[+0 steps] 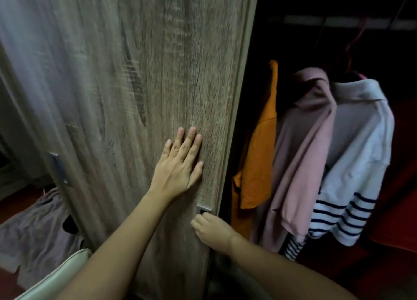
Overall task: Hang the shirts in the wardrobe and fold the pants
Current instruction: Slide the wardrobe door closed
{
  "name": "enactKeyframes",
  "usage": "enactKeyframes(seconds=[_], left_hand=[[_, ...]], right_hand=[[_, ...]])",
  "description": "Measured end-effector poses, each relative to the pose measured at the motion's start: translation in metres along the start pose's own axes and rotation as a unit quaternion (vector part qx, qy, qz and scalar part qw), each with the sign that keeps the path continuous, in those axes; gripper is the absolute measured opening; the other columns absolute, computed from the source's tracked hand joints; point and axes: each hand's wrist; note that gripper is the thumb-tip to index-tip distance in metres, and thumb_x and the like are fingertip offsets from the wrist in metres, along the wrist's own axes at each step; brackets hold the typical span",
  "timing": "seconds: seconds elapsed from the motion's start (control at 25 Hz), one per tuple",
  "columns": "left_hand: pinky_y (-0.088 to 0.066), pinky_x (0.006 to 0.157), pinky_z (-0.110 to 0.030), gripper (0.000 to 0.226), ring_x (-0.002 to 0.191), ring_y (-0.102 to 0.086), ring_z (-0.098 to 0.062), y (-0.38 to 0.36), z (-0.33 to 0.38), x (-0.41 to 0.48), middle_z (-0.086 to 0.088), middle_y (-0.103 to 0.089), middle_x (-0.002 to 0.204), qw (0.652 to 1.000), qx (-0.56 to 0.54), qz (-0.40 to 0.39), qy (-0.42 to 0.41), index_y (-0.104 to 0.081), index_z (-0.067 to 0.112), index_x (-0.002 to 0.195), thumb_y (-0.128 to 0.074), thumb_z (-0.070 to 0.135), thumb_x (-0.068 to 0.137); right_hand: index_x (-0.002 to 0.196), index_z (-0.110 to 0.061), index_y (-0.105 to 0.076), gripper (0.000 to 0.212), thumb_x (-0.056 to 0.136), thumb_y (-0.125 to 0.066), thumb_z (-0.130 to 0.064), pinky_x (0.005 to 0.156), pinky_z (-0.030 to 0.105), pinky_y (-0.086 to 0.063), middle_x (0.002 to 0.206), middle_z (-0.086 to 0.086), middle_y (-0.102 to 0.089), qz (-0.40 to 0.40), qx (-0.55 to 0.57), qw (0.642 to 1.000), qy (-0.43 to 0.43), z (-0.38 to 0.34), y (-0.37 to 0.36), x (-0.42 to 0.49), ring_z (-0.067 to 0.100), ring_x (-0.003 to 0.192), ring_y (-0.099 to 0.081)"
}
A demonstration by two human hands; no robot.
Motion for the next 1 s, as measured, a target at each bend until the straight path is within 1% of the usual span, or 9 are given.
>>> enactKeyframes(seconds=[0.12,0.24,0.32,0.44,0.52,0.56,0.68,0.72,1.0], left_hand=[[-0.013,0.113,-0.04,0.065,0.146,0.007,-0.015,-0.002,0.012,0.004,0.004,0.014,0.158,0.999,0.021,0.026,-0.016,0.001,0.019,0.15,-0.027,0.042,0.096],[-0.003,0.115,-0.039,0.067,0.146,0.001,-0.016,-0.004,0.027,0.007,0.002,0.008,0.159,0.996,0.055,0.052,-0.049,-0.005,0.017,0.151,-0.033,0.043,0.096],[0.003,0.116,-0.039,0.068,0.147,-0.002,-0.016,-0.006,0.042,0.012,0.001,0.004,0.16,0.993,0.071,0.07,-0.064,-0.009,0.017,0.151,-0.036,0.045,0.094],[0.007,0.116,-0.039,0.07,0.147,-0.004,-0.016,-0.013,0.074,0.02,0.002,0.001,0.16,0.99,0.07,0.098,-0.074,-0.014,0.017,0.15,-0.039,0.046,0.092],[0.006,0.116,-0.039,0.07,0.147,-0.005,-0.015,-0.017,0.102,0.025,0.002,-0.001,0.16,0.989,0.054,0.114,-0.082,-0.016,0.018,0.15,-0.041,0.046,0.091],[0.005,0.116,-0.039,0.07,0.147,-0.005,-0.015,-0.018,0.113,0.027,0.002,-0.001,0.16,0.988,0.046,0.12,-0.087,-0.016,0.018,0.15,-0.041,0.046,0.091],[0.002,0.116,-0.039,0.07,0.147,-0.005,-0.015,-0.021,0.152,0.037,0.002,-0.001,0.16,0.985,0.013,0.133,-0.106,-0.016,0.018,0.15,-0.042,0.045,0.091],[0.001,0.116,-0.039,0.071,0.147,-0.004,-0.016,-0.022,0.166,0.04,0.002,-0.001,0.16,0.984,0.005,0.137,-0.111,-0.016,0.018,0.15,-0.042,0.045,0.091],[-0.001,0.115,-0.038,0.07,0.147,-0.003,-0.015,-0.023,0.272,0.063,0.001,-0.002,0.16,0.975,-0.03,0.158,-0.153,-0.02,0.017,0.149,-0.045,0.045,0.09]], right_hand=[[0.097,-0.024,-0.071,0.024,0.08,-0.06,-0.038,0.066,0.023,-0.042,0.092,-0.009,-0.062,-0.028,0.004,0.999,-0.015,0.002,-0.001,-0.011,0.012,0.081,-0.055],[0.084,-0.026,-0.072,0.018,0.079,-0.061,-0.039,0.061,0.023,-0.038,0.083,-0.011,-0.06,-0.03,0.016,0.999,-0.033,0.001,-0.008,-0.032,0.01,0.074,-0.053],[0.081,-0.026,-0.072,0.016,0.078,-0.06,-0.037,0.059,0.023,-0.038,0.081,-0.012,-0.059,-0.032,0.008,0.999,-0.037,0.0,-0.014,-0.05,0.01,0.072,-0.053],[0.074,-0.026,-0.072,0.019,0.078,-0.055,-0.033,0.058,0.022,-0.036,0.075,-0.013,-0.059,-0.04,0.017,0.996,-0.081,-0.003,-0.019,-0.086,0.008,0.069,-0.053],[0.069,-0.027,-0.072,0.028,0.078,-0.045,-0.028,0.057,0.022,-0.036,0.073,-0.014,-0.059,-0.055,0.024,0.991,-0.122,-0.008,-0.023,-0.111,0.008,0.068,-0.053],[0.068,-0.028,-0.072,0.03,0.078,-0.043,-0.027,0.058,0.022,-0.037,0.073,-0.014,-0.059,-0.056,0.022,0.99,-0.127,-0.01,-0.024,-0.123,0.008,0.068,-0.053],[0.07,-0.03,-0.073,0.016,0.074,-0.061,-0.04,0.06,0.02,-0.041,0.076,-0.015,-0.06,-0.09,0.046,0.99,-0.099,-0.011,-0.03,-0.165,0.007,0.072,-0.054],[0.07,-0.03,-0.073,0.015,0.071,-0.065,-0.043,0.061,0.02,-0.041,0.076,-0.015,-0.06,-0.092,0.056,0.989,-0.102,-0.011,-0.029,-0.18,0.007,0.072,-0.055],[0.068,-0.028,-0.073,0.021,0.067,-0.067,-0.048,0.063,0.021,-0.042,0.074,-0.015,-0.06,-0.13,0.07,0.977,-0.15,-0.018,-0.042,-0.289,0.008,0.07,-0.054]])
Point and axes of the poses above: each hand's wrist, its own x-axis towards the middle knuckle, its own y-axis out of the back of the hand, z = x × y
